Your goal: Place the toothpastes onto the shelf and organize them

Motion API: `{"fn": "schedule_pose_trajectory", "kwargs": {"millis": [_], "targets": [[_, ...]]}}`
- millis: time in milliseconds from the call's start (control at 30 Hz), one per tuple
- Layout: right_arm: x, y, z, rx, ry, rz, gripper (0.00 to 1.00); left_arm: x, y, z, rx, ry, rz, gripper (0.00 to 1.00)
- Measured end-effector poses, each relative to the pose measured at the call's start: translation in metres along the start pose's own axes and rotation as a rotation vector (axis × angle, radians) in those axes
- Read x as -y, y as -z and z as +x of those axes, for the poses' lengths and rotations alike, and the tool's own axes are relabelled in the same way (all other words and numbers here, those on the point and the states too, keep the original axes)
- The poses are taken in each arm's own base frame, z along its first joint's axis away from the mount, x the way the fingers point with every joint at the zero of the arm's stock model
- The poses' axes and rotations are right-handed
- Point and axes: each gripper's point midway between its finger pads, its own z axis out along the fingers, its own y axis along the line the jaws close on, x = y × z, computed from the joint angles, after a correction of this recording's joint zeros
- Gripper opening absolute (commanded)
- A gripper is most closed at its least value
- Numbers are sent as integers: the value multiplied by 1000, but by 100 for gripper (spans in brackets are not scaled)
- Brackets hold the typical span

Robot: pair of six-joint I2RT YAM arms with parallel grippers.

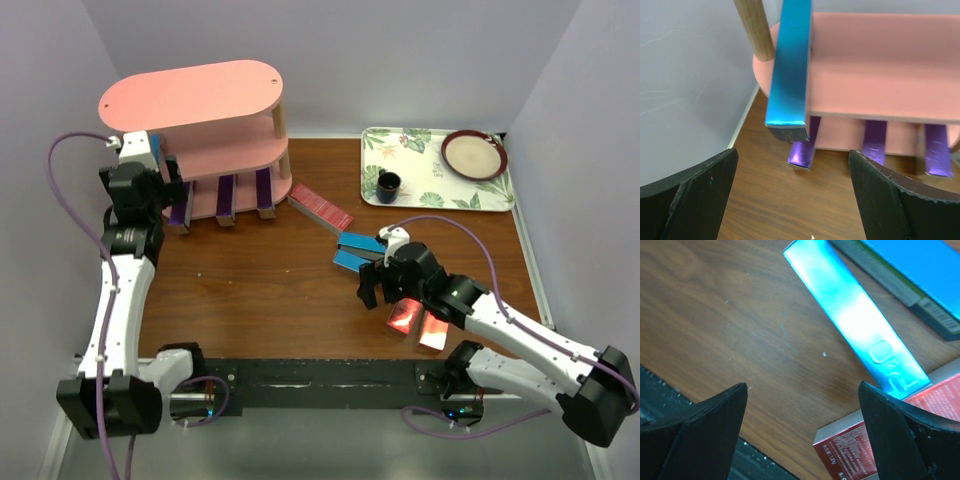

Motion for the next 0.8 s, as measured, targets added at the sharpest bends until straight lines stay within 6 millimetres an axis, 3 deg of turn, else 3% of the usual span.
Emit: {"fn": "schedule_pose_trajectory", "kwargs": {"millis": [167,300,433,533,633,800], "targets": [[17,-5,-9,-1,-24,110,97,20,35,1,85,29,138,100],[37,-7,-15,-12,-74,173,97,77,64,11,126,-40,370,100],[68,-10,-17,-24,-168,235,98,118,94,41,166,-109,593,100],[79,-15,-13,-53,-200,255,98,131,113,56,210,-131,702,100],[80,-23,-3,-105,-195,248,98,138,125,59,255,-131,769,100],[78,-32,8,-165,-167,218,97,142,129,60,284,-129,797,100]]}}
